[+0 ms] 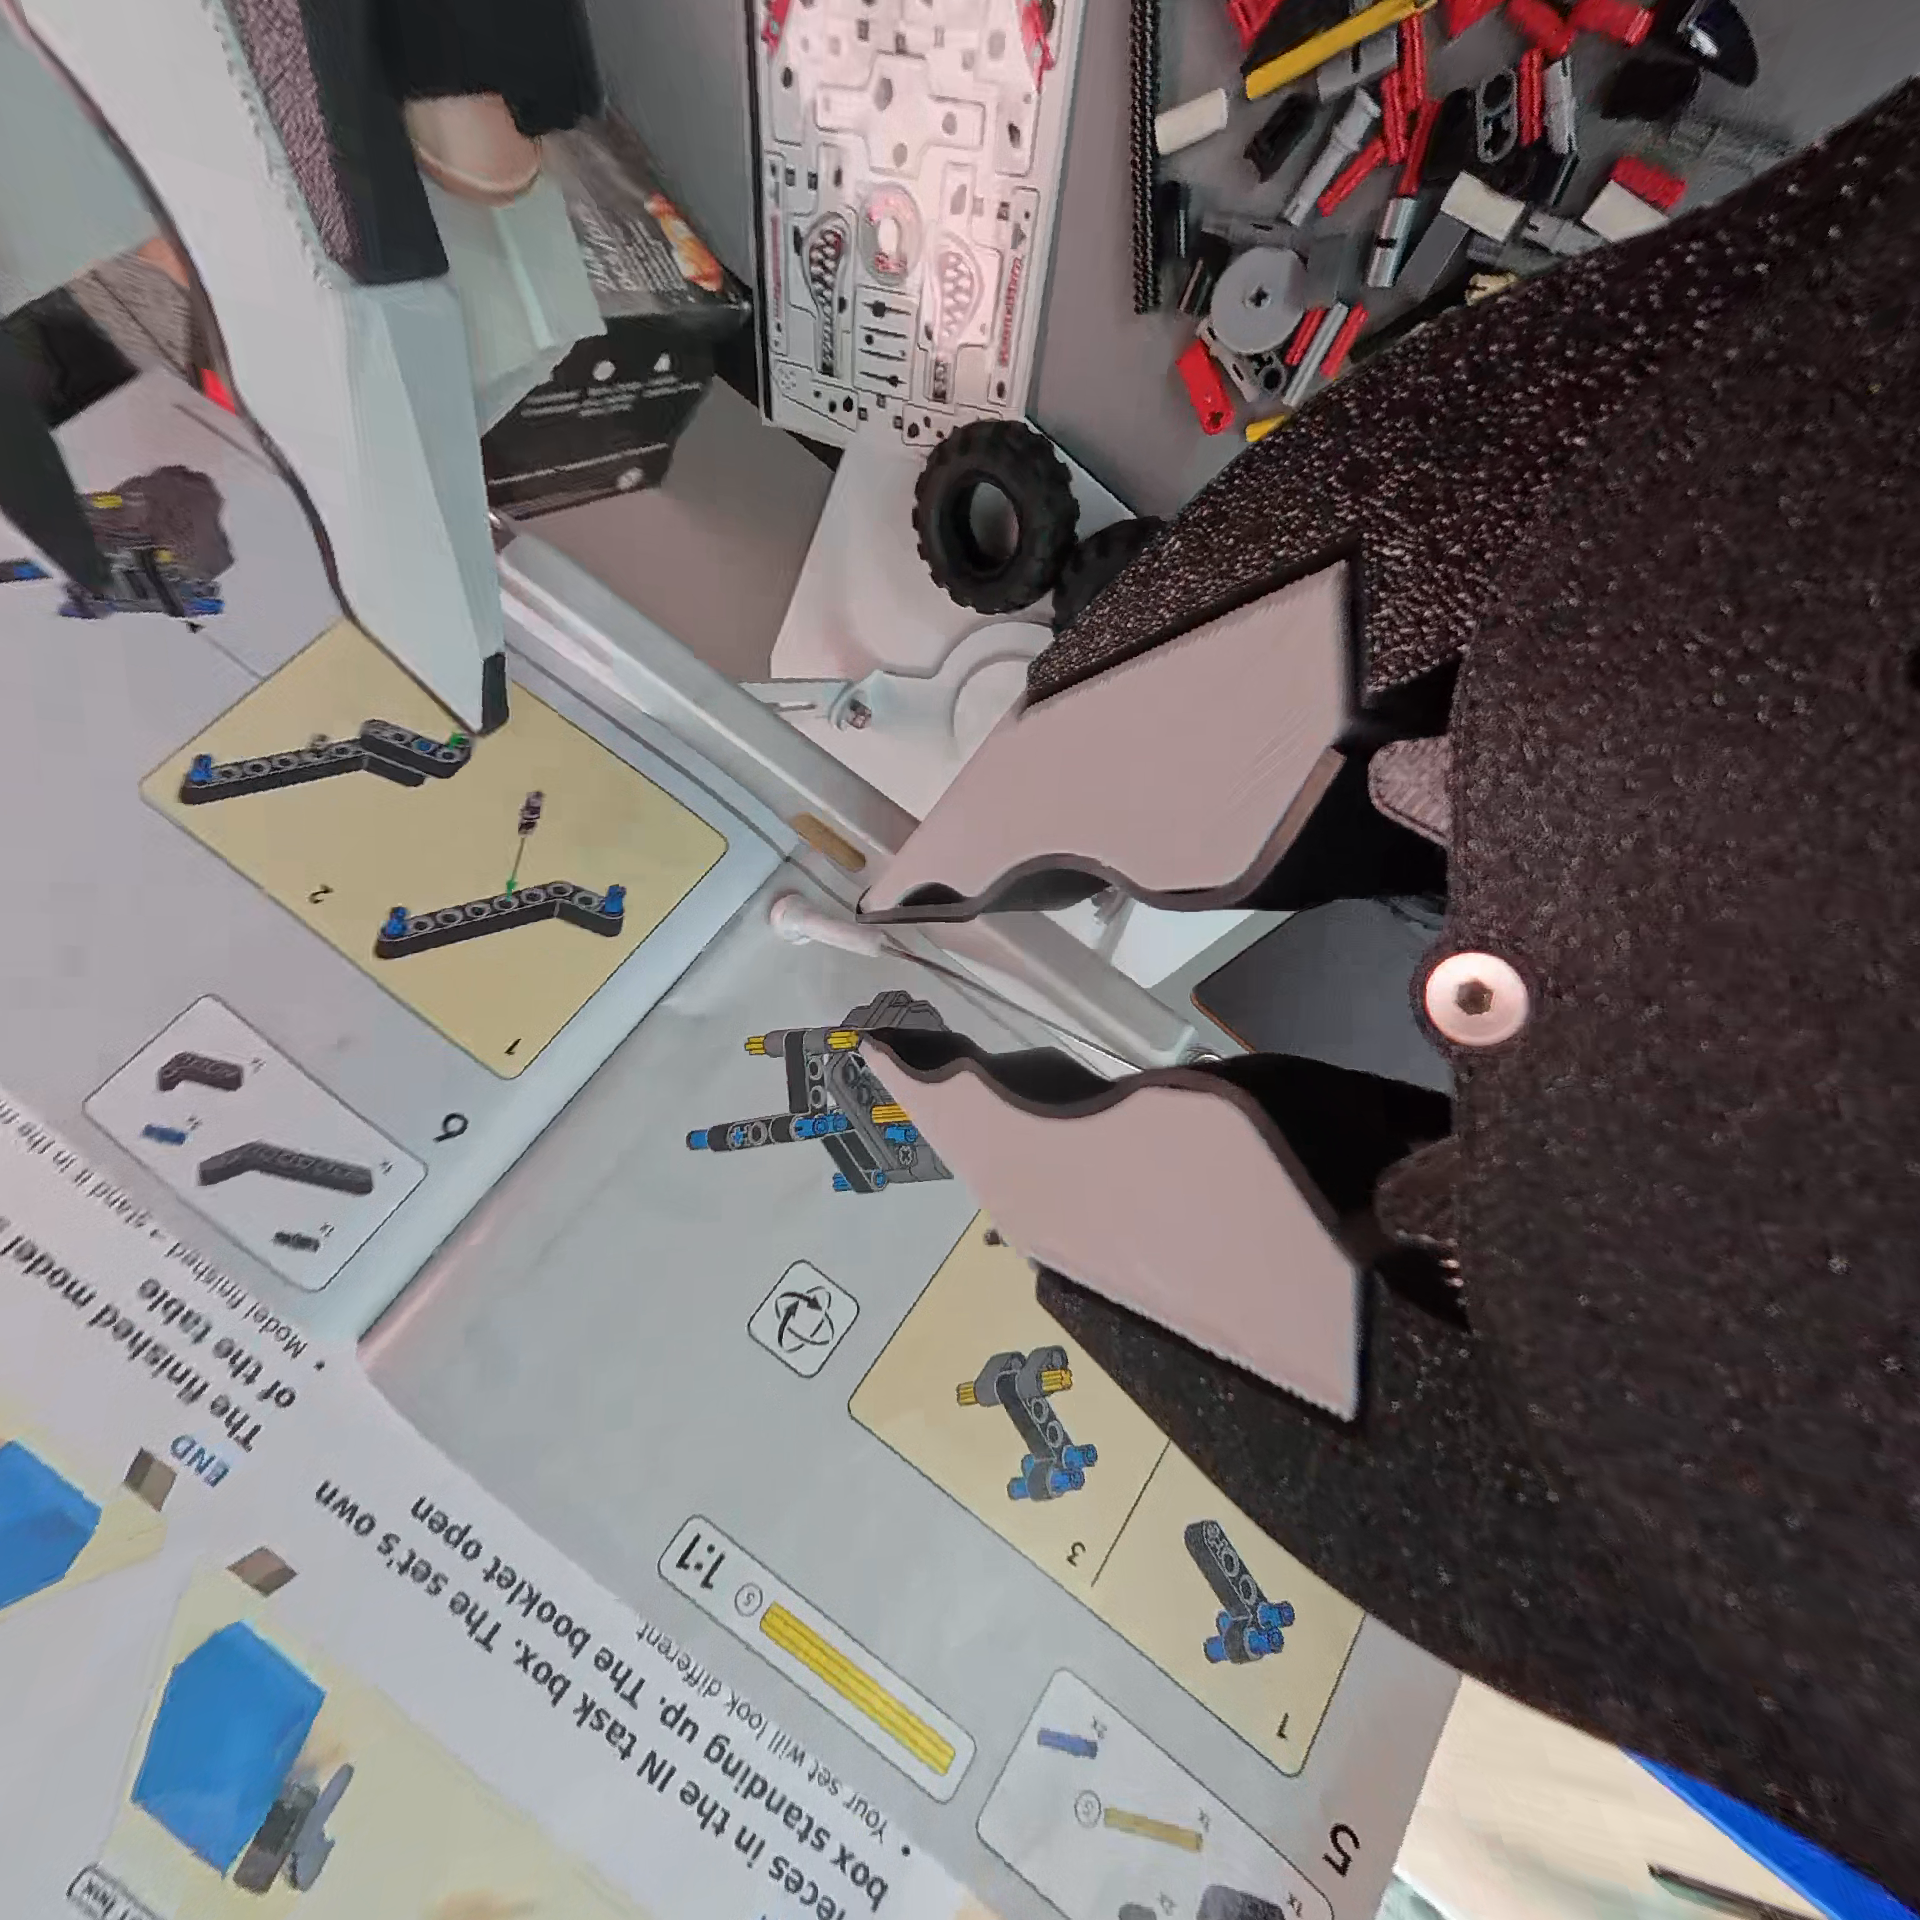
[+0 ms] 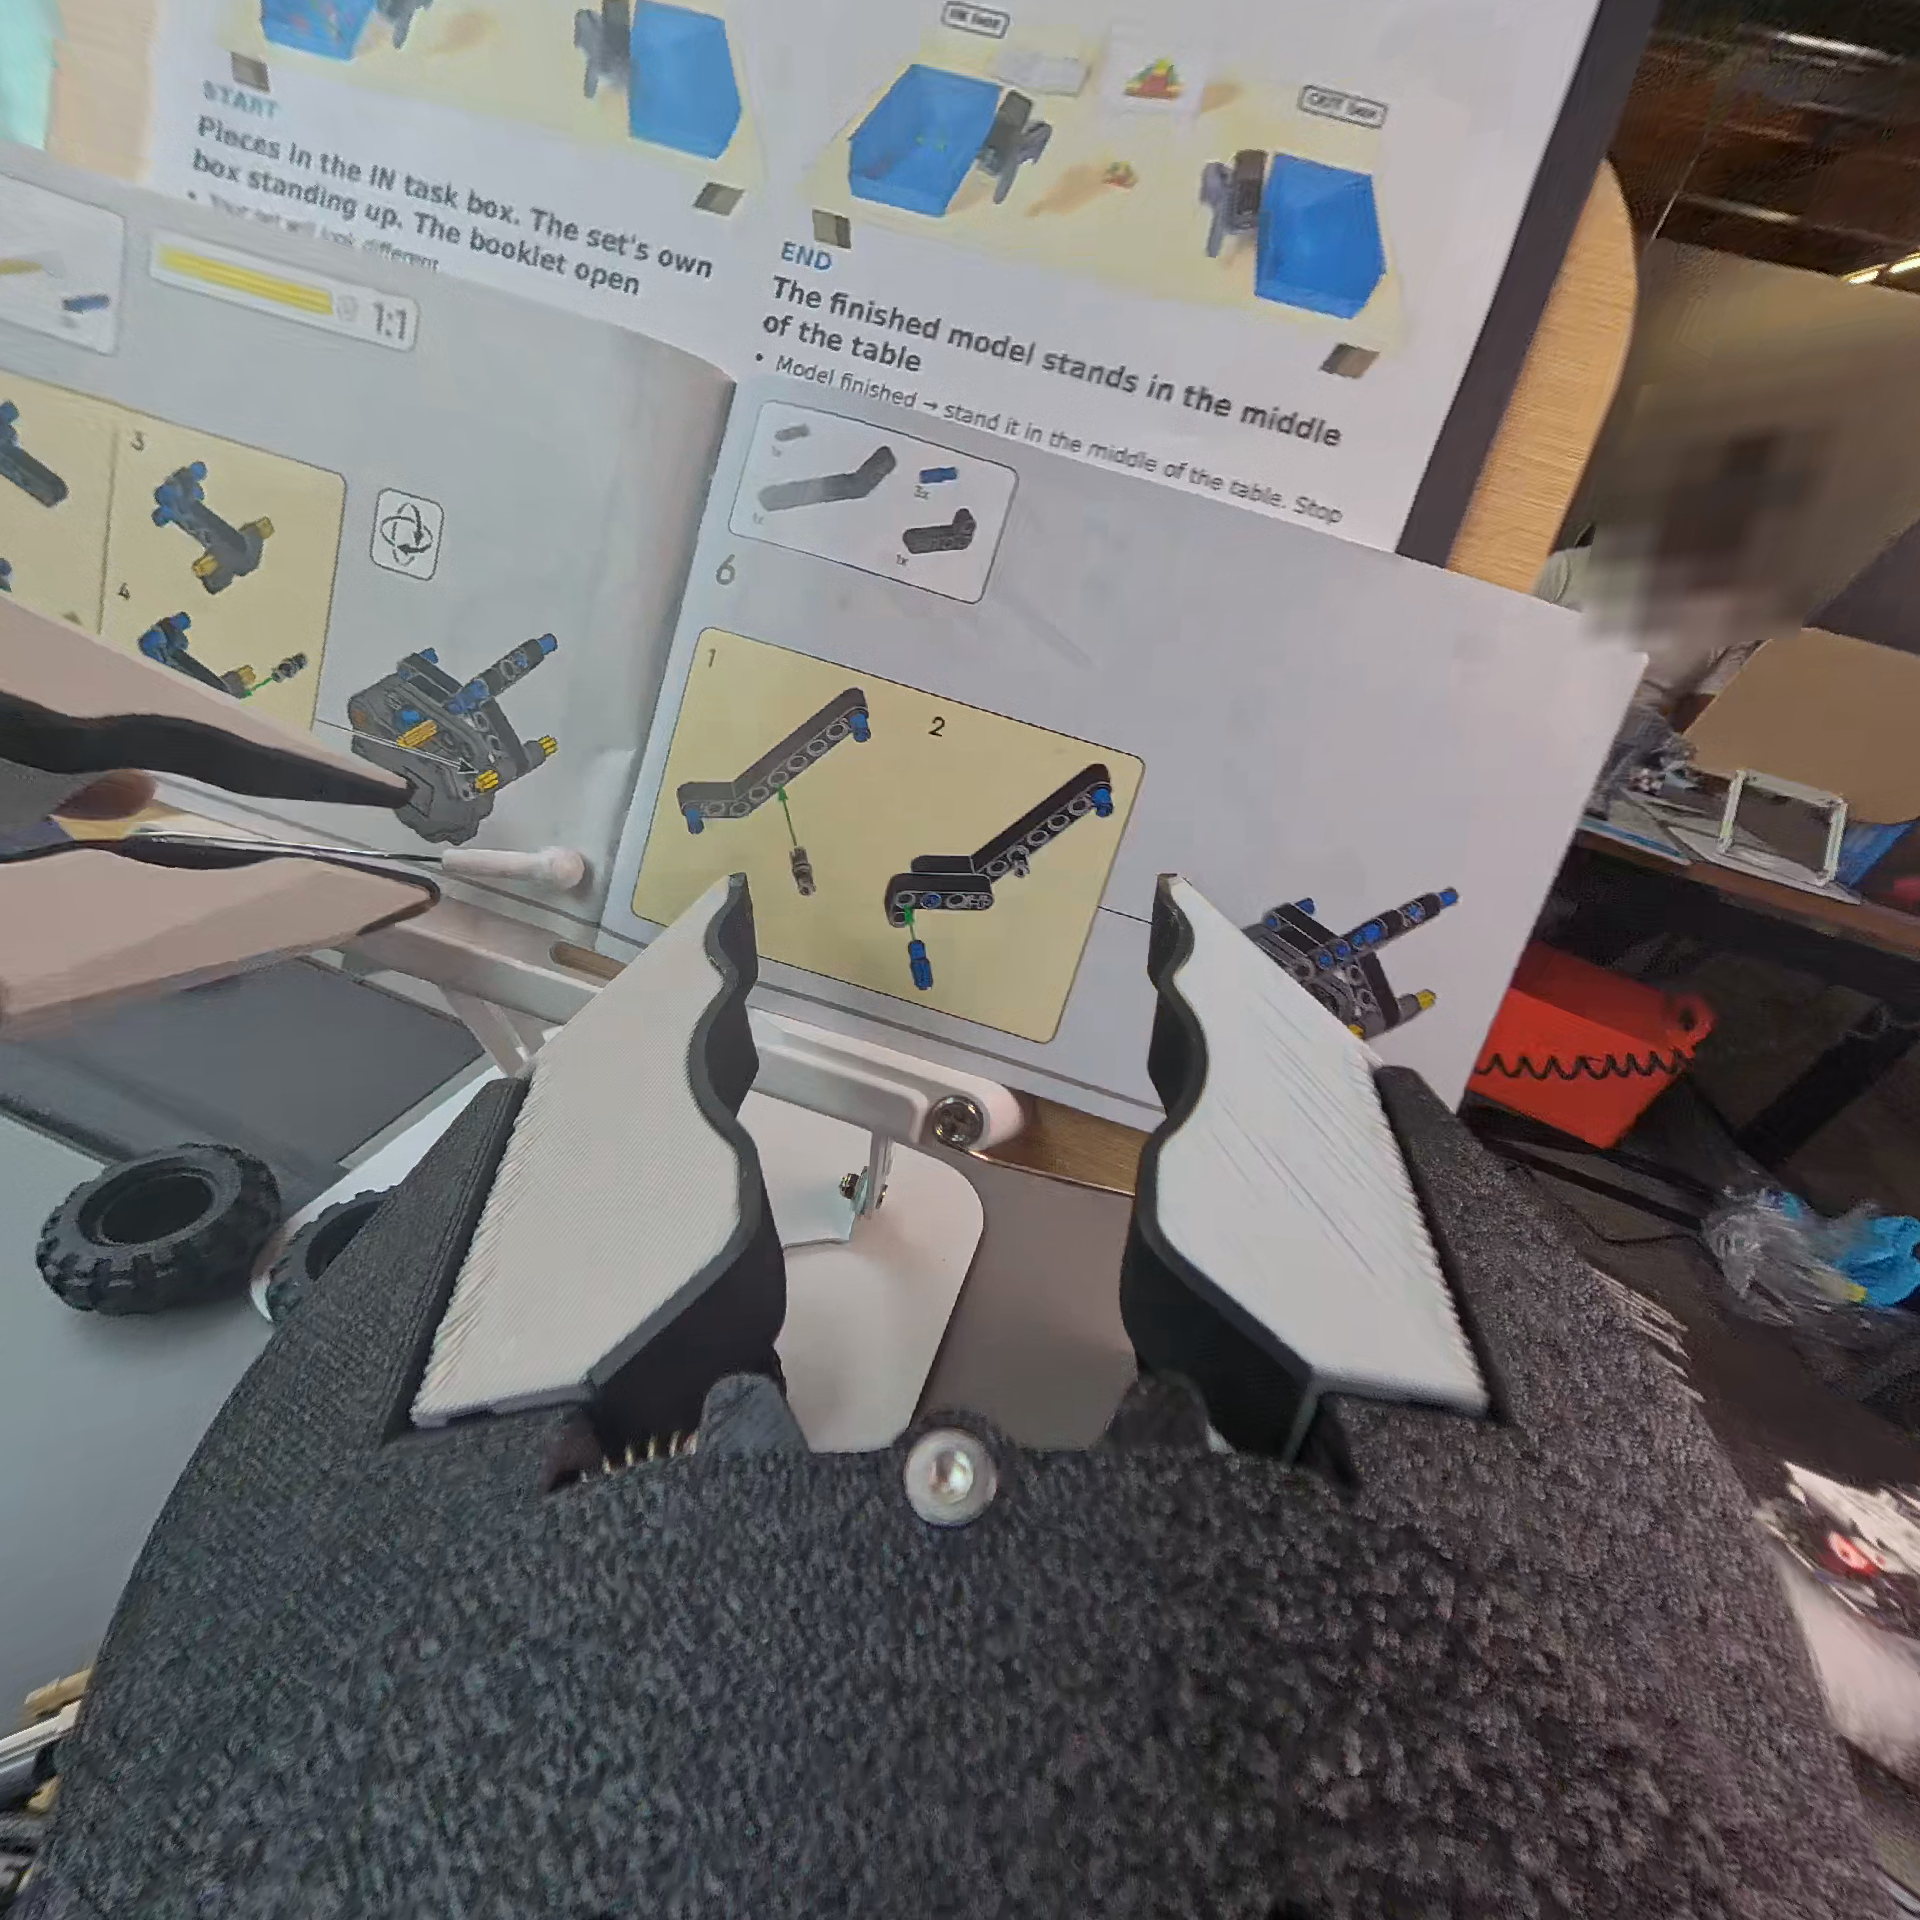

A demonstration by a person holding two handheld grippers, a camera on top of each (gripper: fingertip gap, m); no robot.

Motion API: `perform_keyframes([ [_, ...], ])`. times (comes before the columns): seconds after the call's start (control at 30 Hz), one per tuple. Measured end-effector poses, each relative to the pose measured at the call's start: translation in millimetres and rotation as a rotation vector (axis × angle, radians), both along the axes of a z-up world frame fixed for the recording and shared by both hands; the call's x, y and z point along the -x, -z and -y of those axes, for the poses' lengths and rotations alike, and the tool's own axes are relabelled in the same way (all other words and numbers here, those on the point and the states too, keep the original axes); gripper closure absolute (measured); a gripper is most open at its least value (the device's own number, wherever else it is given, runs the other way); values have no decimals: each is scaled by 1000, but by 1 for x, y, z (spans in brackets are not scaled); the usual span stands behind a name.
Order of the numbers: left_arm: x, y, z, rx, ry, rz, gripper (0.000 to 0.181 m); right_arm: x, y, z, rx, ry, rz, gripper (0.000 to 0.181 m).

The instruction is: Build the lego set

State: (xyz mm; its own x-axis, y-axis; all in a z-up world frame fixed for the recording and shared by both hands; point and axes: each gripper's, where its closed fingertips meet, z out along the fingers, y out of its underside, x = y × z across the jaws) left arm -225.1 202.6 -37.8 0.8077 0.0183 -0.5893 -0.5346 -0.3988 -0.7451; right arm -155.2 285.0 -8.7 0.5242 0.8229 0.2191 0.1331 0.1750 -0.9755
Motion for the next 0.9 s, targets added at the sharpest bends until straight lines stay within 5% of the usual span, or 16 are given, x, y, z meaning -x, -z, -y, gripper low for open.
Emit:
perform_keyframes([
  [0.03, -5, -9, 1, -44, 15, 44, 158, -12, -1, -3, 24, 8, -40, 105],
  [0.13, -27, -27, -5, -116, 80, 201, 157, -48, 9, -11, 67, 34, -104, 110],
  [0.23, -43, -28, -23, -96, 93, 262, 165, -64, 38, -11, 27, 22, -42, 143],
  [0.37, -56, -14, -55, -24, 62, 214, 173, -58, 71, -7, 76, 8, 29, 133],
  [0.5, -48, 3, -69, 61, -26, 65, 180, -43, 55, -19, -329, 135, 238, 127],
  [0.57, -47, 3, -69, 79, -30, 34, 180, -39, 46, -28, -472, 168, 346, 135],
  [0.67, -48, 4, -68, 81, -12, 48, 180, -36, 48, -36, -657, 155, 514, 172],
  [0.9, -48, 3, -71, 66, -28, 134, 180, -44, 49, -23, -1103, 148, 726, 180],
])
